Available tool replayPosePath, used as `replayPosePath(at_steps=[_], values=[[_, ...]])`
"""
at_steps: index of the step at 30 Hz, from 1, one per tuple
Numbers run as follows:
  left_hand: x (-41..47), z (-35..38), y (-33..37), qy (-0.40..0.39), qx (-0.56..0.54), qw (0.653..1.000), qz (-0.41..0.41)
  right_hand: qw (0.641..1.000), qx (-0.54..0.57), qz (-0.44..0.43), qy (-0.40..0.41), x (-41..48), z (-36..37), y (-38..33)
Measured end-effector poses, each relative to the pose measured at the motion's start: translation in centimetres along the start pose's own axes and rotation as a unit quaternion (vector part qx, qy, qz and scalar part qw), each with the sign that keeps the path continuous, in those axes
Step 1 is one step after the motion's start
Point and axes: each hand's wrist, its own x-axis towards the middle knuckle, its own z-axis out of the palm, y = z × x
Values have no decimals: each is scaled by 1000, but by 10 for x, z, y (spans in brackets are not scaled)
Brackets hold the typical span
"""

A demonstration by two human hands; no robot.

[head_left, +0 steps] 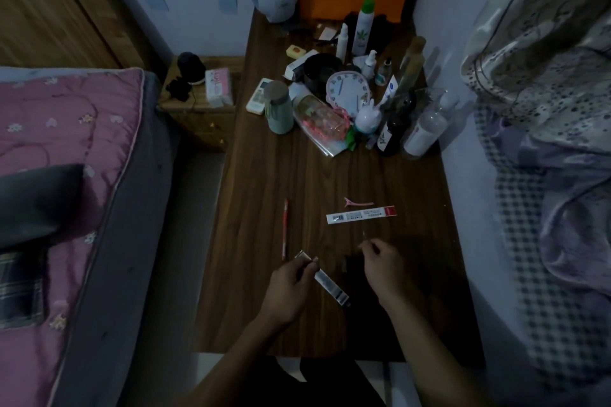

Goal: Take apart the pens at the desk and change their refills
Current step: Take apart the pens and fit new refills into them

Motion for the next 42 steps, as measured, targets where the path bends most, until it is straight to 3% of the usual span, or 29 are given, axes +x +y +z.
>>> replayPosePath(at_steps=[4,13,30,36,42], values=[[6,12,-11,-12,-22,998,-53,994,-103,16,31,17,5,26],[7,33,-25,-13,-49,994,-97,970,-221,-50,85,26,11,57],[2,32,-39,1,-97,990,-105,976,-195,-57,76,26,14,60],[1,32,-48,39,-53,989,-129,972,-214,-65,69,24,12,59],[-1,31,-66,70,62,985,-145,973,-209,-71,65,22,11,61]])
